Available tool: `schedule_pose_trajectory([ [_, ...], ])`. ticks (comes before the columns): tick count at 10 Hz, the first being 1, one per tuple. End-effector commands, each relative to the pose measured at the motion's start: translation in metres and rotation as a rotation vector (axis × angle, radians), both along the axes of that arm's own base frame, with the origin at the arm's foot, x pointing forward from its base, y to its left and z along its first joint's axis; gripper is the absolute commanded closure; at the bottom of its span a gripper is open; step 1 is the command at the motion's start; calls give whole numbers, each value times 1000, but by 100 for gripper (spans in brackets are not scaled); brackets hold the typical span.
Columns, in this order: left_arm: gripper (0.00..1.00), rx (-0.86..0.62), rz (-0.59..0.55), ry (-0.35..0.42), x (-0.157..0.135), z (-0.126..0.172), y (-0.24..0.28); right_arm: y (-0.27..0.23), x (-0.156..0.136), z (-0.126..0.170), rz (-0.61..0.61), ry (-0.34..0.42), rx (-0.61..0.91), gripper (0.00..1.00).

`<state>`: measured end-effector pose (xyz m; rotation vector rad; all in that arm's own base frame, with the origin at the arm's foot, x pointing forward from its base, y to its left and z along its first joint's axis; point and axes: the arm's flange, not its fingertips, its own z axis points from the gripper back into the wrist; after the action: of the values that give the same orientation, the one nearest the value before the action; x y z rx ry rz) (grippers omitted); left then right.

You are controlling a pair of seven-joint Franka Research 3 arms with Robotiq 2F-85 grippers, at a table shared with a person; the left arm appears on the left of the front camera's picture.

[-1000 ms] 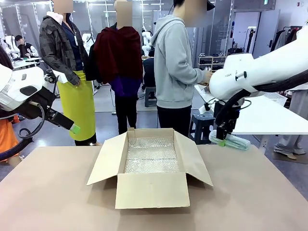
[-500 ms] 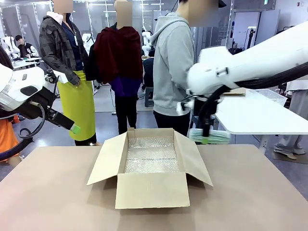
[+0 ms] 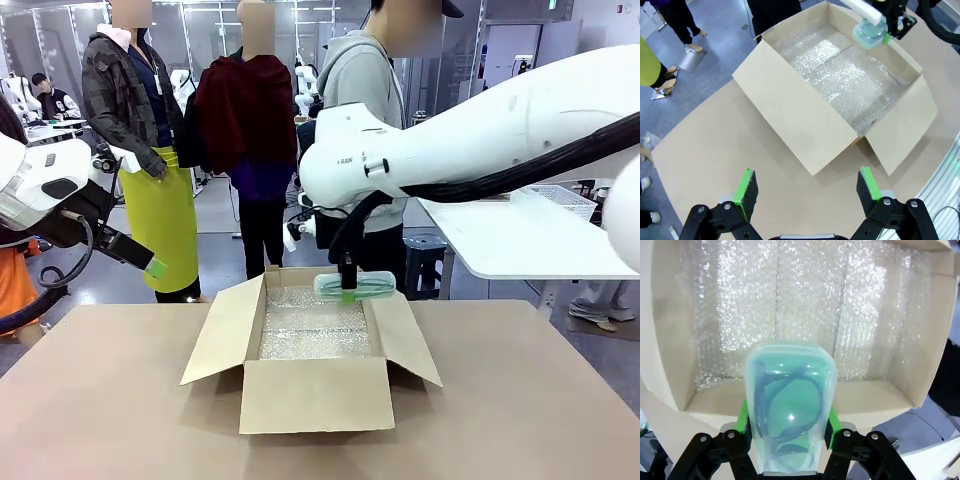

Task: Pack the glasses set securely to prepare it for shipping.
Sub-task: Place the Glasses case inside the Package Box.

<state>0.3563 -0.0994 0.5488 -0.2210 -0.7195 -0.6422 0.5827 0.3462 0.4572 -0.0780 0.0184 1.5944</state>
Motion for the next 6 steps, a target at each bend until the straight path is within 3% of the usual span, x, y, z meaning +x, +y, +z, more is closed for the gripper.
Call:
schedule_pose_trajectory([
  [1, 0, 4, -1, -13, 0, 1, 2, 10, 15, -4, -12, 25, -24, 72],
  [2, 0, 4, -1, -13, 0, 1, 2, 8, 14, -9, -60, 26, 18, 72],
  [3, 0, 4, -1, -13, 0, 1, 2, 4, 6, -8, 3, 14, -6, 72],
  [6, 0, 4, -1, -13, 0, 1, 2, 4, 6, -8, 3, 14, -6, 72],
])
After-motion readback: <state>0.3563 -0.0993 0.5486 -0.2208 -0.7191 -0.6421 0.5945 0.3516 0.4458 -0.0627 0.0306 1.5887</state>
